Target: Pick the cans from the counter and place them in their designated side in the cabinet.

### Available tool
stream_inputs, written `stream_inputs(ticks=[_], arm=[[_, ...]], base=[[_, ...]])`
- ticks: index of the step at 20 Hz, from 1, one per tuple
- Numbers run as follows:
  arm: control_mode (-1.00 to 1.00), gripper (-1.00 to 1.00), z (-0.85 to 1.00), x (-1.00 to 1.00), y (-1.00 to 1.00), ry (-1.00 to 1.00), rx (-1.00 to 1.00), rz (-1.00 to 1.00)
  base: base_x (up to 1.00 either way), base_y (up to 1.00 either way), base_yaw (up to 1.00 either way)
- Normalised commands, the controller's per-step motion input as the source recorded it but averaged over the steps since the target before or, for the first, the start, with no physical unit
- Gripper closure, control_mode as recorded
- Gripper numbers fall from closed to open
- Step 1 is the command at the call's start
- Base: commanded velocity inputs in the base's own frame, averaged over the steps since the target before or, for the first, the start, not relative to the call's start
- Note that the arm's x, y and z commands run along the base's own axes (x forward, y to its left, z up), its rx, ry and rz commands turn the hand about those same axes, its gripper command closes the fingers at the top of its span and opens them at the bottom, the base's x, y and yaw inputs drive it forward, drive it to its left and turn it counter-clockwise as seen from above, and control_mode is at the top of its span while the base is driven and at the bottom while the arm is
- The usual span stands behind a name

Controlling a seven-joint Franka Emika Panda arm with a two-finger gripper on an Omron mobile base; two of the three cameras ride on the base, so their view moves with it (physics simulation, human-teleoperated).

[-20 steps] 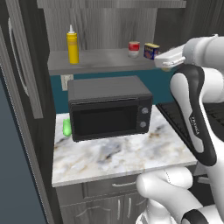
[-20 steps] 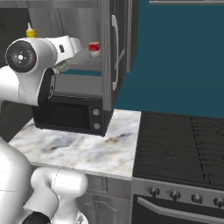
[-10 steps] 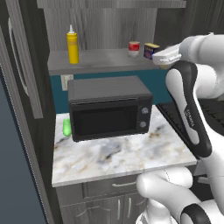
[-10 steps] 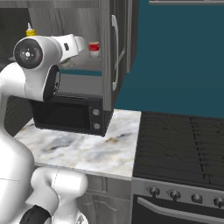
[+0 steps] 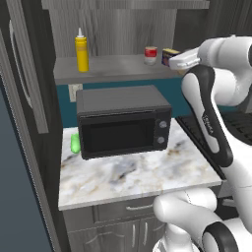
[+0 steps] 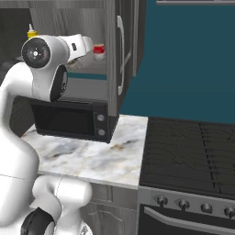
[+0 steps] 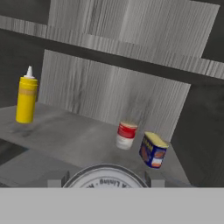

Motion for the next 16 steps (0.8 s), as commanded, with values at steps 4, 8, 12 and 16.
stream_inputs(ticks=[4,8,12,16], arm=[[-1.0,1.0,0.0,0.19,-0.04,0.0,0.0,-0.01],[-1.0,1.0,0.0,0.17,-0.06,0.0,0.0,-0.02],[-1.0,1.0,0.0,0.15,-0.05,0.0,0.0,-0.01],[-1.0,1.0,-0.03,0.2,0.0,0.0,0.0,-0.01]], base=[[0.0,0.0,0.0],[0.0,0.0,0.0],[0.0,0.0,0.0],[0.0,0.0,0.0]])
